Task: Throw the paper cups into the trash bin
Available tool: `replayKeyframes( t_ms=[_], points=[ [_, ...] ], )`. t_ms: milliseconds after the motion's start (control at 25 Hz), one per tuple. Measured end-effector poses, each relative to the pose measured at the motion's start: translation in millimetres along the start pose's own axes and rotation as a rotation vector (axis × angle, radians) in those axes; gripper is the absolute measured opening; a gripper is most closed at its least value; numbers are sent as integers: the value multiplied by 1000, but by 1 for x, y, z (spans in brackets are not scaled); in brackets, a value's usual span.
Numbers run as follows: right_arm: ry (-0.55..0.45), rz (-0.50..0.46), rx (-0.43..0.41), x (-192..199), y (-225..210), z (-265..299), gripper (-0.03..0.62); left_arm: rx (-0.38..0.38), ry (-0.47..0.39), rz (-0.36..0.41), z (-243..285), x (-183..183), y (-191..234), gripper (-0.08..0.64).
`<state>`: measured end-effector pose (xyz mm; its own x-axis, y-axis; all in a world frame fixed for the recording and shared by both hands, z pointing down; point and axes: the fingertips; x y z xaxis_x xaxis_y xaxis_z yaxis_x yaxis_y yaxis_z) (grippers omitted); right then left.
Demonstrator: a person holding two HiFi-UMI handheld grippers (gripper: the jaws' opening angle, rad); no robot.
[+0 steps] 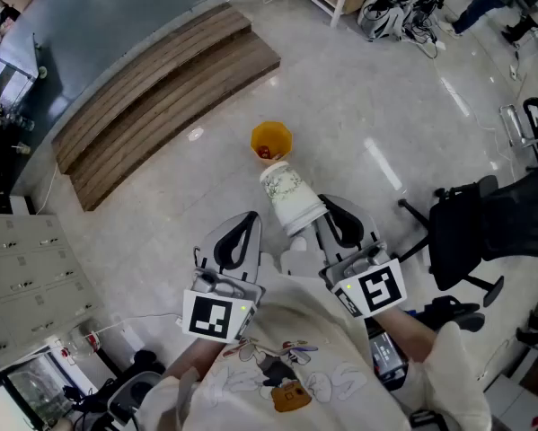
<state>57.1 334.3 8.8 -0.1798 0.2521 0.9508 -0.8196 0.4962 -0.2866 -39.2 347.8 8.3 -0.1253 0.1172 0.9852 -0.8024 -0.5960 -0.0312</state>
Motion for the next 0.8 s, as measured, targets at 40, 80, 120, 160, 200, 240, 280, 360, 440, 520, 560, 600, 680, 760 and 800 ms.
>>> replayKeyframes(
  t_ms=[40,80,120,160,200,240,280,360,440,520,560,600,680,760,800],
  points=[
    [1,-3,-1,1,-3,-1,28,-2,-3,-2,2,1,-3,5],
    [3,-4,-2,2,-6,-3,26,-4,-5,-2,5,1,-5,5],
    [3,-3,-4,4,-8,-3,26,-5,-8,0,6,1,-7,5],
    [3,2,-4,4,-10,-4,28,-7,-10,5,8,0,-8,5],
    [2,8,-4,5,-11,-4,28,-8,-13,11,9,-1,-9,5],
    [1,14,-3,4,-13,-4,27,-9,-14,18,11,-3,-10,5],
    [-1,18,-3,4,-14,-4,26,-10,-12,21,12,-4,-10,5],
    [-6,22,-2,2,-16,-4,27,-13,-8,23,15,-5,-10,5],
    [-10,25,-2,1,-17,-5,26,-15,-10,25,17,-7,-11,5],
    [-14,32,-3,-1,-19,-6,26,-16,-11,28,17,-8,-12,5],
    [-18,37,-3,-2,-20,-8,28,-16,-9,32,17,-9,-13,5],
    [-25,42,-3,-4,-21,-10,28,-17,-8,36,17,-9,-13,5],
    [-39,44,-4,-8,-25,-14,26,-20,-11,42,19,-10,-16,5],
    [-50,39,-7,-13,-29,-18,26,-28,-15,42,22,-12,-20,5],
    [-55,39,-10,-15,-31,-20,26,-31,-16,42,23,-13,-22,5]
  ],
)
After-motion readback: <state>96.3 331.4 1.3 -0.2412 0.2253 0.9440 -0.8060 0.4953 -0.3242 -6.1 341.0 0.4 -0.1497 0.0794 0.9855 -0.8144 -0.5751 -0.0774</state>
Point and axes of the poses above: the fingertips, and each gripper's own axes: z forward along the fingers, y to its left, x out of its underside, and after that the axes turned 10 degrees about z, right-handed
